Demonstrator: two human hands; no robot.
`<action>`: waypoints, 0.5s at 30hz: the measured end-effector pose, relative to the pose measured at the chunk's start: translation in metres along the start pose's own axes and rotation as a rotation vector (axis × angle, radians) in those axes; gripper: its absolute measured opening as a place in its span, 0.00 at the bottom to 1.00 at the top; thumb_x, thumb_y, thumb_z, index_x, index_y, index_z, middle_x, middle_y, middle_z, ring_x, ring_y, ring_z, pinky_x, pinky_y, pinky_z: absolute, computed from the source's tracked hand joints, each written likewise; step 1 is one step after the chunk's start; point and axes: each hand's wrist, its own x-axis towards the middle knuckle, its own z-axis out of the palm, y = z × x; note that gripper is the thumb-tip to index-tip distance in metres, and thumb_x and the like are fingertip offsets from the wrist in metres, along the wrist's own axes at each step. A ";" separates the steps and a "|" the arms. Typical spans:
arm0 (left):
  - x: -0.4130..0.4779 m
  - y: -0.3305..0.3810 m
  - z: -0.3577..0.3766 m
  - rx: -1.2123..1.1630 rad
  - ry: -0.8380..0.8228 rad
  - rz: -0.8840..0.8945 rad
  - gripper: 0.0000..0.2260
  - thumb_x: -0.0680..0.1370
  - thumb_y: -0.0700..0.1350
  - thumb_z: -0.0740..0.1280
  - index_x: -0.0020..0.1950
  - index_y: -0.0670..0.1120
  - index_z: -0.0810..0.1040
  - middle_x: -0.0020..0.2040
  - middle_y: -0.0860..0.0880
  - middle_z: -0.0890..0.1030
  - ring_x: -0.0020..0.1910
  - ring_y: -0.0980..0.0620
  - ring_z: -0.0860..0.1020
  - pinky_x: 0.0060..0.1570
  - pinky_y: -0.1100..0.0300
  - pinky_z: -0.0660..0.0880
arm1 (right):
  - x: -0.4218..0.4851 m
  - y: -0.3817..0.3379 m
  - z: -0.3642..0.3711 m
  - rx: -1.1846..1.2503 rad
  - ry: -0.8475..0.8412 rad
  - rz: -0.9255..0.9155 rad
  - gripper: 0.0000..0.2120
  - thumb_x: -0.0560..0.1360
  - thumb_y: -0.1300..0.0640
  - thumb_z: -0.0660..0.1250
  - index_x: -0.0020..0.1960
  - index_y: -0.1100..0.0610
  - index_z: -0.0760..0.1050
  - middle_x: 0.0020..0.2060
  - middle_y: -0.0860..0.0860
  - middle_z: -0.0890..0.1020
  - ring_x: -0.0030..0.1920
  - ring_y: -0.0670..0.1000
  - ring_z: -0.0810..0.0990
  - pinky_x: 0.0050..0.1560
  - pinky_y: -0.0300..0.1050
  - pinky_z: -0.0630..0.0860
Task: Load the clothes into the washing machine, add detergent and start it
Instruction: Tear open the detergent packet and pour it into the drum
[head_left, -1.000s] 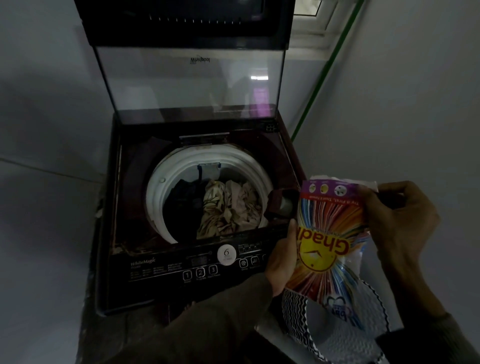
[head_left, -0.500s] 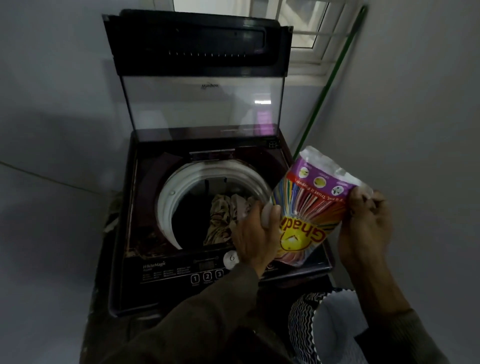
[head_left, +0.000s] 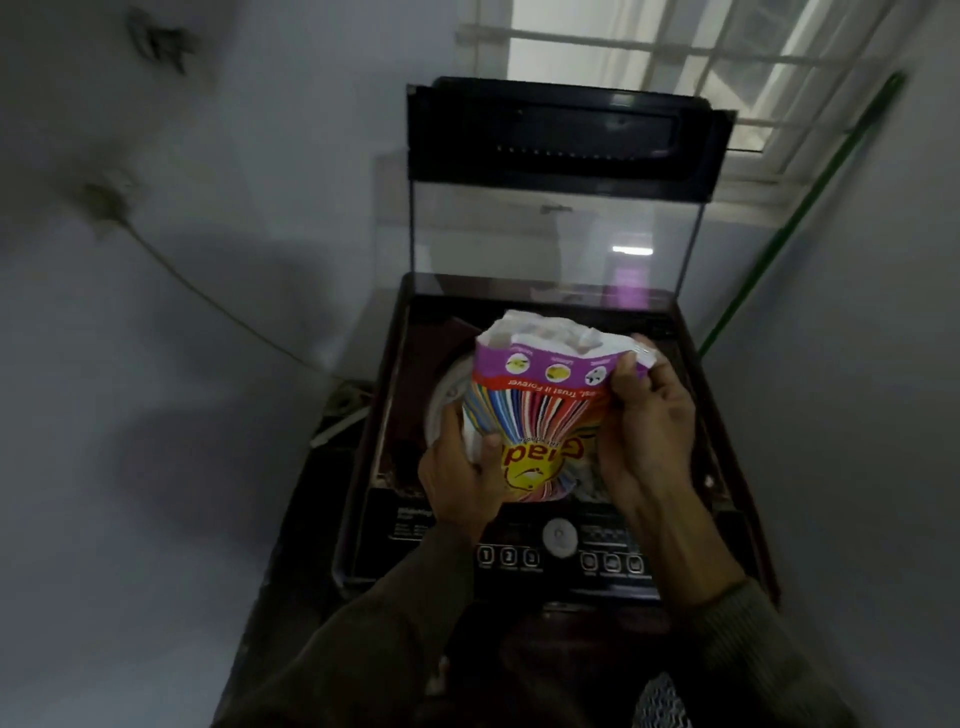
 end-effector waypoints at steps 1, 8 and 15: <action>0.003 -0.007 -0.008 -0.040 0.010 -0.035 0.32 0.76 0.73 0.49 0.65 0.51 0.70 0.49 0.60 0.81 0.46 0.56 0.81 0.42 0.59 0.77 | -0.002 0.006 0.011 -0.006 -0.038 0.024 0.14 0.79 0.64 0.64 0.64 0.66 0.71 0.42 0.55 0.86 0.40 0.51 0.84 0.41 0.45 0.82; 0.021 -0.028 -0.080 -0.070 0.068 -0.112 0.24 0.74 0.67 0.65 0.57 0.49 0.76 0.49 0.66 0.82 0.48 0.72 0.79 0.49 0.65 0.79 | -0.027 0.031 0.074 0.000 -0.258 0.193 0.10 0.79 0.64 0.63 0.59 0.65 0.75 0.39 0.55 0.85 0.37 0.50 0.84 0.37 0.43 0.82; -0.005 -0.009 -0.150 0.057 0.359 -0.165 0.12 0.75 0.53 0.68 0.53 0.48 0.82 0.43 0.60 0.82 0.41 0.69 0.80 0.40 0.73 0.75 | -0.052 0.059 0.103 -0.019 -0.491 0.411 0.06 0.79 0.64 0.63 0.53 0.61 0.77 0.40 0.54 0.85 0.39 0.50 0.84 0.40 0.44 0.82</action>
